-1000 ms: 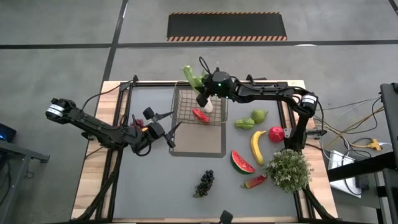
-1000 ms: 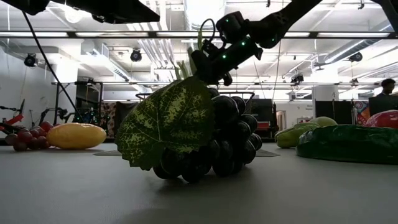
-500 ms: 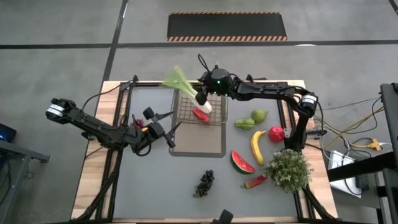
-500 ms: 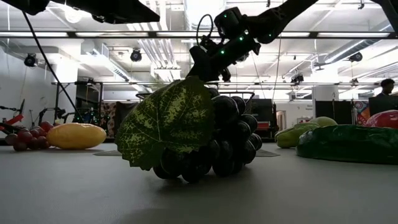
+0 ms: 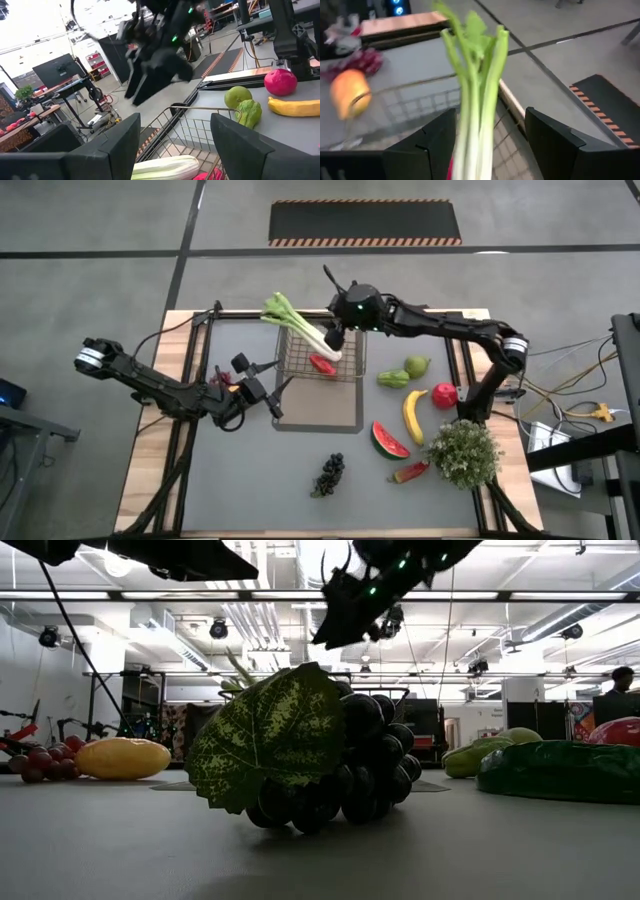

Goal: Build produce basket
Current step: Put the mango into the wire basket

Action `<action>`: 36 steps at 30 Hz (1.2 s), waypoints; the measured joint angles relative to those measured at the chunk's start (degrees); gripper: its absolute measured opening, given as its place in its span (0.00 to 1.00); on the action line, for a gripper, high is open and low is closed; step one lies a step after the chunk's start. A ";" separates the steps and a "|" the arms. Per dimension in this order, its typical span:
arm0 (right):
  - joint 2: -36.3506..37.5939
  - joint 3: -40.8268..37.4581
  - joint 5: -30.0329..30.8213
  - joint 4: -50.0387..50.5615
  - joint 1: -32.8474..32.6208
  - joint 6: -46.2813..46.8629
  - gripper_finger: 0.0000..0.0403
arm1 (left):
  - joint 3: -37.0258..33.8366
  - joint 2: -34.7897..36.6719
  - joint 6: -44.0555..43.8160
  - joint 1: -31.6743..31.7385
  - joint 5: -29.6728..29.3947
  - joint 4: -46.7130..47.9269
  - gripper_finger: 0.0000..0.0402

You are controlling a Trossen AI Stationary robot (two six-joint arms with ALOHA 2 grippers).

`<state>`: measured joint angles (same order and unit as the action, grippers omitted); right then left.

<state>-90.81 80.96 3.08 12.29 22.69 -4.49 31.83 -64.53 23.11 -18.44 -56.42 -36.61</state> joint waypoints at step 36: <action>35.51 -52.91 -0.60 -37.80 -19.69 -10.41 0.54 | 0.15 -10.17 -21.18 -0.02 0.33 -0.45 0.56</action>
<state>-55.30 28.06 2.48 -25.51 3.00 -14.90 31.99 -74.70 1.93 -18.46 -56.10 -37.06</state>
